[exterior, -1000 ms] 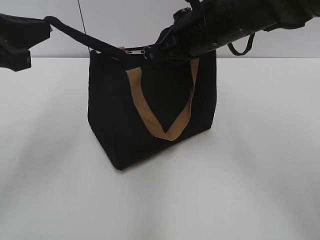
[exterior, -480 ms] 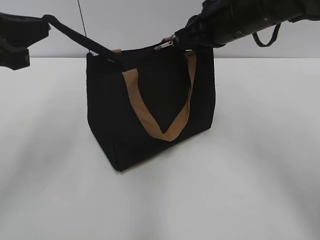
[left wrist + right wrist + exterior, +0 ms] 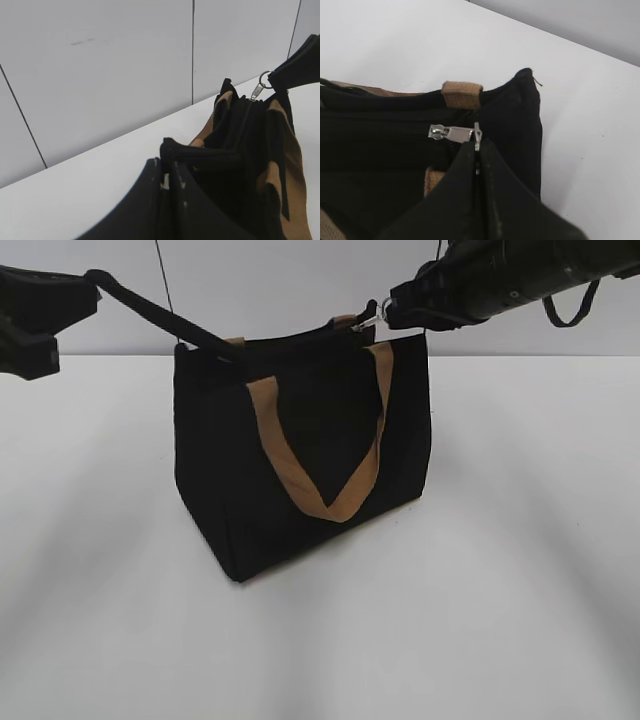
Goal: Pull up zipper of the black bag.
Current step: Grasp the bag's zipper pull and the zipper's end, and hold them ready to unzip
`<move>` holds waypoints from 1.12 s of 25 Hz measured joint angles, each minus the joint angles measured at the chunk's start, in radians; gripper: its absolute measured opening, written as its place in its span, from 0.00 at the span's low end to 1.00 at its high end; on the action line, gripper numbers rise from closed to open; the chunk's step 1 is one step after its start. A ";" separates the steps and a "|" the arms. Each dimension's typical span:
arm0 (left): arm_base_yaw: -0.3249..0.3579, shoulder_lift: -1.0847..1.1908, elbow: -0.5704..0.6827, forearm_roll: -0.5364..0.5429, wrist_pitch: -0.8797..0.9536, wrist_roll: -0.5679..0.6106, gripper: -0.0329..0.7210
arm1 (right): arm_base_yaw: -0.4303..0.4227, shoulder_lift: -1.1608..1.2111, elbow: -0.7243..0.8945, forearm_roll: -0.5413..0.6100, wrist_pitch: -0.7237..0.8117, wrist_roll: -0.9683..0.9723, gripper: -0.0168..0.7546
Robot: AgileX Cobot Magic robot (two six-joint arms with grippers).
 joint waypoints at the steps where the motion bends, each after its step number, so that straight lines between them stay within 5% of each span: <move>1: 0.000 0.000 0.000 0.000 0.000 0.000 0.06 | -0.001 0.000 0.000 0.000 0.000 0.004 0.00; 11: 0.000 0.041 0.000 -0.004 -0.014 0.000 0.06 | -0.001 0.000 0.000 0.000 0.061 0.010 0.03; 17: 0.001 0.067 0.000 -0.004 -0.026 -0.001 0.08 | -0.002 0.000 0.000 0.000 0.097 0.011 0.29; 21: 0.001 0.068 0.000 -0.004 -0.026 -0.017 0.19 | -0.003 -0.003 0.000 0.000 0.098 0.011 0.47; 28: 0.001 0.068 0.000 0.012 0.013 -0.056 0.51 | -0.003 -0.066 0.000 -0.033 0.104 0.012 0.51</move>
